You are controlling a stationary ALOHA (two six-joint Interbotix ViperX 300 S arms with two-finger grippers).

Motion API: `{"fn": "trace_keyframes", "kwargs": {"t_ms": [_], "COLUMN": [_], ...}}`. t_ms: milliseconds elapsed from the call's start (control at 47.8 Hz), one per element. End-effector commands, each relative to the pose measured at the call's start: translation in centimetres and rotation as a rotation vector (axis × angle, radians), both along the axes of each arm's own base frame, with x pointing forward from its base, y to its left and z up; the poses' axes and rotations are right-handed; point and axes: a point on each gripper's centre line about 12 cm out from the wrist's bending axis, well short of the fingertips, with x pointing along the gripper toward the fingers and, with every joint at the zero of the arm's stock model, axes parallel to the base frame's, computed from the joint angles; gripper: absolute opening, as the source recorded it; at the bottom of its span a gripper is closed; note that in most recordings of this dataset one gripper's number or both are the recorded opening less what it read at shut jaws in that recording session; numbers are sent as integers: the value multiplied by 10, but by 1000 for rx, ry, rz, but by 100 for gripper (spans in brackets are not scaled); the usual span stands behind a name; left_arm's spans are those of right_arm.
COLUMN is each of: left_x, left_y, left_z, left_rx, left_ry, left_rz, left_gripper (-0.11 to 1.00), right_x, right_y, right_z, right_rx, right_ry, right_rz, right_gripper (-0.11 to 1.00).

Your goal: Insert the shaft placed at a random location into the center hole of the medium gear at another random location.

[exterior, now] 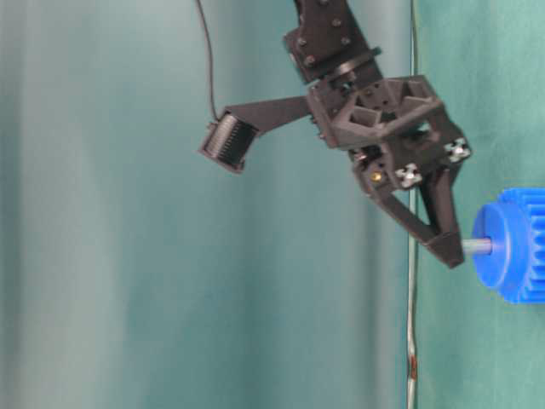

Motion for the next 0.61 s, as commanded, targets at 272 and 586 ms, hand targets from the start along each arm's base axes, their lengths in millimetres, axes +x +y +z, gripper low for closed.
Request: {"fn": "trace_keyframes", "kwargs": {"t_ms": [272, 586], "left_x": [2, 2], "left_y": [0, 0], "left_z": [6, 5], "left_rx": [0, 1], "left_ry": [-14, -8], "left_rz": [-2, -2], "left_gripper": [0, 0], "right_x": [4, 4], "right_y": [3, 3], "right_z": [8, 0], "right_rx": [-5, 1], "right_ry": [-32, -14], "right_rz": [6, 1], "right_gripper": [16, 16]}}
